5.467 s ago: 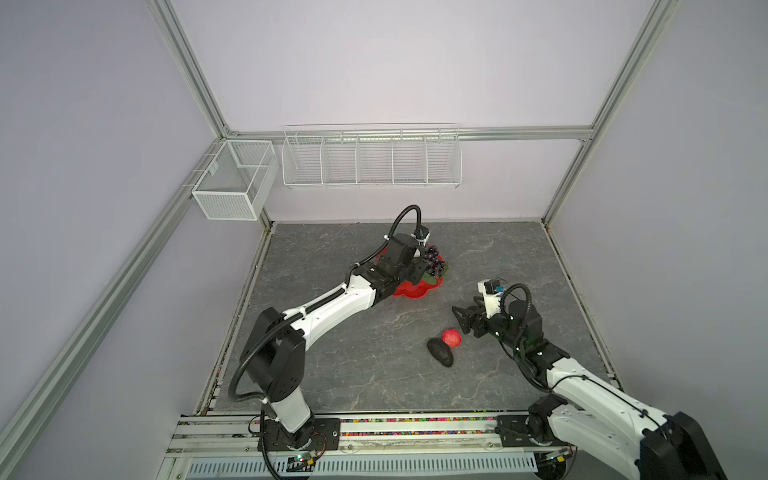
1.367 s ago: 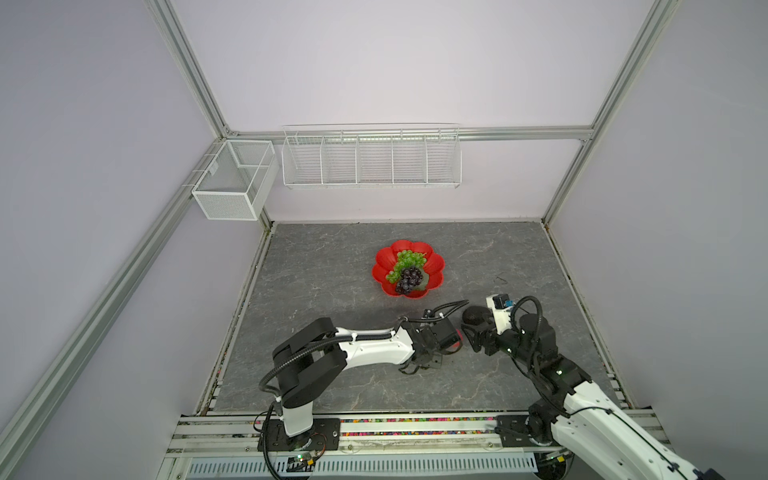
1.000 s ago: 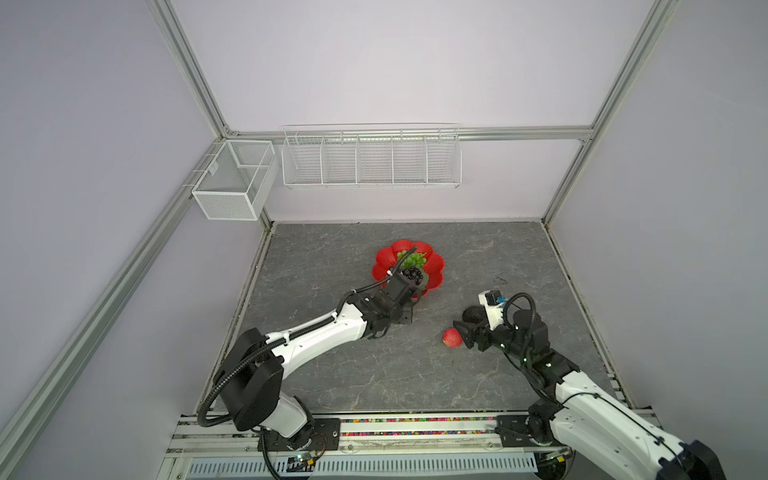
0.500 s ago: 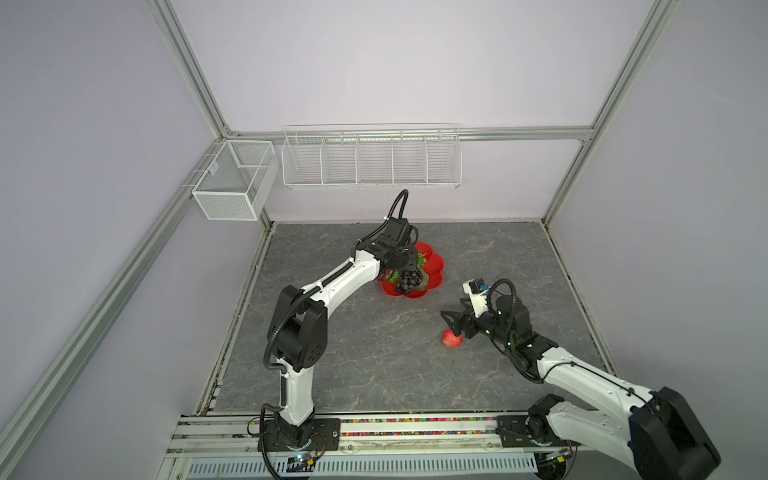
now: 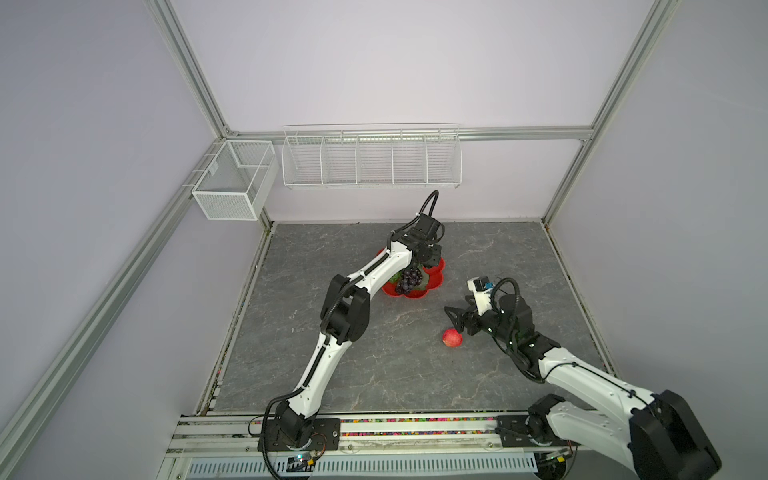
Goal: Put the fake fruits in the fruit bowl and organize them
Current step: 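Carry the avocado with the left gripper and place it in the red bowl, then reach the left gripper to the second avocado while the right approaches the red fruit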
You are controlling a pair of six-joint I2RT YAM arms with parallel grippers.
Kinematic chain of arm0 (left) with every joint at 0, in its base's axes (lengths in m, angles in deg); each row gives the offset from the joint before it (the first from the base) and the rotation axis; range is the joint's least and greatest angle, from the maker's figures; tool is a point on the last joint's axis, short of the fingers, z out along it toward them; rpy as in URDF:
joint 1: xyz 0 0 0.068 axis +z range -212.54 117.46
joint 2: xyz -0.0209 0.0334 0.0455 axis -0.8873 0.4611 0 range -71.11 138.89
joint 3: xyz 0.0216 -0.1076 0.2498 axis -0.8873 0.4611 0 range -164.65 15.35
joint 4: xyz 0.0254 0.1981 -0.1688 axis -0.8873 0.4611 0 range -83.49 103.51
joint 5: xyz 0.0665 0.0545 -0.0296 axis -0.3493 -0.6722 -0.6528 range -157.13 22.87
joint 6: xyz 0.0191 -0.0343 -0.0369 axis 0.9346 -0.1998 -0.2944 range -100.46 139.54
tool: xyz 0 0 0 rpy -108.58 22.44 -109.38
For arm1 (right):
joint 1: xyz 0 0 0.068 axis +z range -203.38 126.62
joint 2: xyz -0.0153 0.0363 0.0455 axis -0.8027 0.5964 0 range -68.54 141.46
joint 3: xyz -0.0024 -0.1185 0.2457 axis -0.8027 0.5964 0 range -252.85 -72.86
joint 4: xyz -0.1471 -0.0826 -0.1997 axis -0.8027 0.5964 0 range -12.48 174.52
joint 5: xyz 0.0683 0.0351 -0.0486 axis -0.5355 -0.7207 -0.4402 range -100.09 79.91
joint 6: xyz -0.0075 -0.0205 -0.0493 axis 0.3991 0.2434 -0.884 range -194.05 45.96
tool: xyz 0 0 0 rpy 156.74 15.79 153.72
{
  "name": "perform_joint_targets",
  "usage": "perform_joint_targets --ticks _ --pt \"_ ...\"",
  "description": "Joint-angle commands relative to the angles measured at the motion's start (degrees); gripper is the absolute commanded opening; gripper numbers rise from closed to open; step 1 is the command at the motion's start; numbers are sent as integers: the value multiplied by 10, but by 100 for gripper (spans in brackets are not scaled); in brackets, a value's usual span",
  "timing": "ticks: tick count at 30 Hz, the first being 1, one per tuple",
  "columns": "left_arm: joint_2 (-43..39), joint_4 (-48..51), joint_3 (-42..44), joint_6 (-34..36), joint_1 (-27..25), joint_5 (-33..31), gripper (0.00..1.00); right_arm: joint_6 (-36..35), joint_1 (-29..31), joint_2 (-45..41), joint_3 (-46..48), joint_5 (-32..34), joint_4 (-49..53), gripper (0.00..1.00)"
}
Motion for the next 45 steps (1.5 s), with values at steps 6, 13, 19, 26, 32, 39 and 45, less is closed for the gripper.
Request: perform_joint_targets --ticks 6,13,19,26,32,39,45 --pt "-4 22 5 27 -6 -24 57 1 -7 -8 9 8 -20 89" --pt "-38 -4 26 42 -10 -22 63 15 -20 -8 12 5 -28 89" --pt "-122 -63 107 84 -42 -48 63 57 -66 -59 33 46 -8 89" --pt "-200 -113 236 187 -79 151 63 80 -105 -173 34 33 141 89" --pt "-203 -156 323 264 -124 213 64 100 -106 -301 51 -51 250 89" --pt "-171 -220 341 277 -148 214 66 96 -105 -419 67 -69 354 89" --pt "-140 -225 327 274 -158 196 66 93 -105 -468 75 -57 382 89"
